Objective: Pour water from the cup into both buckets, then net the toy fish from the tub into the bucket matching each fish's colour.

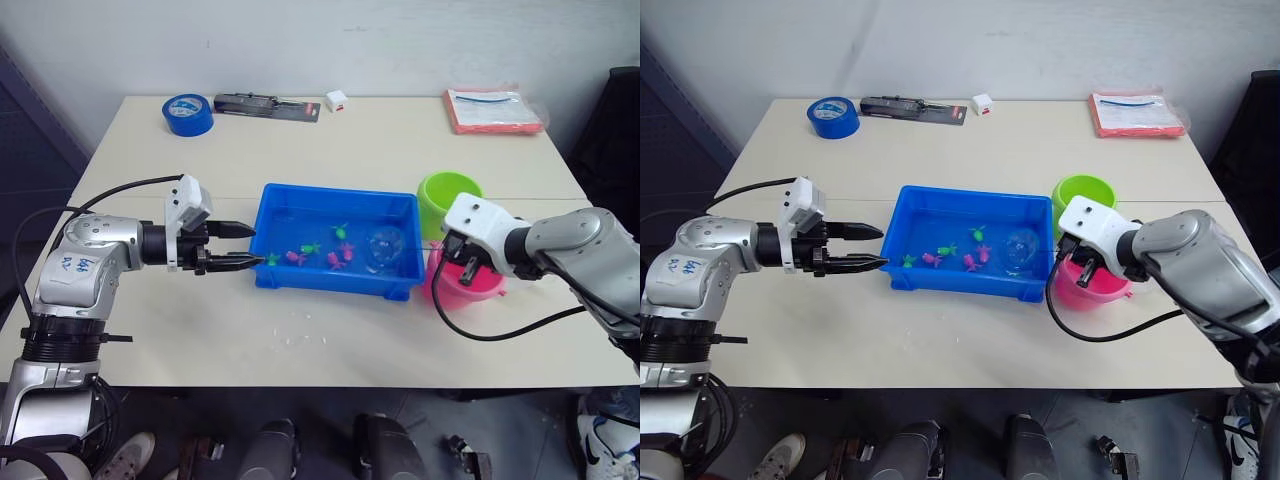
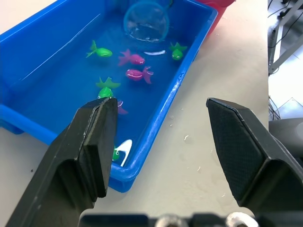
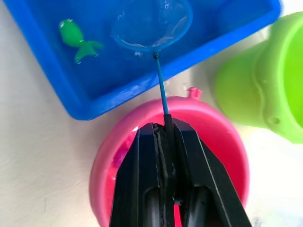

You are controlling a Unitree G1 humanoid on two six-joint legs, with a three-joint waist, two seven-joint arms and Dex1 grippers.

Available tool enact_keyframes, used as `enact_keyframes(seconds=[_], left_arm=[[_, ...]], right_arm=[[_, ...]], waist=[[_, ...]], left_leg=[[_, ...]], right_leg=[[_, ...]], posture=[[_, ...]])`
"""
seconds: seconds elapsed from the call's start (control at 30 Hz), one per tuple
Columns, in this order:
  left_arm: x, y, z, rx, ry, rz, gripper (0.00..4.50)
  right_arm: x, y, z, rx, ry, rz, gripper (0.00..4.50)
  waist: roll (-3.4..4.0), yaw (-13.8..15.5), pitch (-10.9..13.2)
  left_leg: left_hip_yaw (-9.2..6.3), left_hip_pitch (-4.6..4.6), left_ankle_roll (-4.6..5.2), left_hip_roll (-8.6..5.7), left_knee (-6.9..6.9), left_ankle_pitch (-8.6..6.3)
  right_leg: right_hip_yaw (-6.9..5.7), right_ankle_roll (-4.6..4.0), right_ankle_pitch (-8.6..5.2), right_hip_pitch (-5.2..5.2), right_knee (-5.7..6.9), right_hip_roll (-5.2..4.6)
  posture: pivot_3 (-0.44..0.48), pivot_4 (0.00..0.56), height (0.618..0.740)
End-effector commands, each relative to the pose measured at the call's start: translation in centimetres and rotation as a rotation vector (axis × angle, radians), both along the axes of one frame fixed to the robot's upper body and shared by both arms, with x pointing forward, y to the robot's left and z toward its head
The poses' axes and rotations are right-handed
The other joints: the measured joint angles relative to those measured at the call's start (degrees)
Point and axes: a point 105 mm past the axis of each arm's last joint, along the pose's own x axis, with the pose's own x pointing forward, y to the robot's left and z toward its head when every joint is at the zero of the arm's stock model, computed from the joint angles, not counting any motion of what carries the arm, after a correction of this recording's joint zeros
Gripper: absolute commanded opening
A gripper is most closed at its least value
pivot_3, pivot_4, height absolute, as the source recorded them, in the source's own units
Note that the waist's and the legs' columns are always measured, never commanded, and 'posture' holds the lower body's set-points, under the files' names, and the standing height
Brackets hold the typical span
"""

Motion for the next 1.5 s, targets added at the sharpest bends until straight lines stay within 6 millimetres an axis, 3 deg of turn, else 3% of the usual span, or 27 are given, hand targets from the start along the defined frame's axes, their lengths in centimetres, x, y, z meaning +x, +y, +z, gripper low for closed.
enact_keyframes(seconds=[0.03, 0.73, 0.93, 1.5], left_arm=[[-0.6, 0.3, 1.2, -0.008, -0.045, 0.002, 3.26], [-1.5, 0.8, 1.7, -0.007, -0.041, 0.035, 3.26], [-1.5, 0.9, 1.8, -0.006, -0.043, 0.036, 3.26], [-0.5, 0.2, 2.1, -0.011, -0.059, -0.001, 3.26]], right_arm=[[0.1, 0.5, 0.4, -0.021, -0.022, 0.026, 0.8], [1.6, 3.3, -1.2, 0.064, 0.03, 0.053, 0.8], [1.7, 3.8, -0.1, 0.146, 0.037, 0.032, 0.8], [-1.3, 3.3, 3.5, 0.368, 0.102, -0.025, 0.8]], waist=[[0.0, 0.03, 0.0], [0.0, -0.27, 0.0], [0.0, -0.35, 0.0], [0.0, -0.22, 0.0]], left_leg=[[0.0, 0.0, 0.0, 0.0, 0.0, 0.0], [-0.02, 0.0, -0.01, 0.01, -0.03, 0.0], [-0.03, 0.0, -0.01, 0.01, -0.04, 0.0], [-0.04, -0.01, -0.01, 0.0, -0.06, -0.01]], right_leg=[[0.0, 0.0, 0.0, 0.0, 0.0, -0.01], [-0.02, 0.0, 0.0, 0.0, -0.03, 0.0], [-0.03, 0.0, 0.0, 0.0, -0.03, 0.0], [-0.03, 0.0, 0.0, -0.01, -0.06, -0.02]], posture=[[0.0, 0.15, 0.737], [0.0, 0.15, 0.737], [0.0, 0.15, 0.737], [0.0, 0.15, 0.737]])
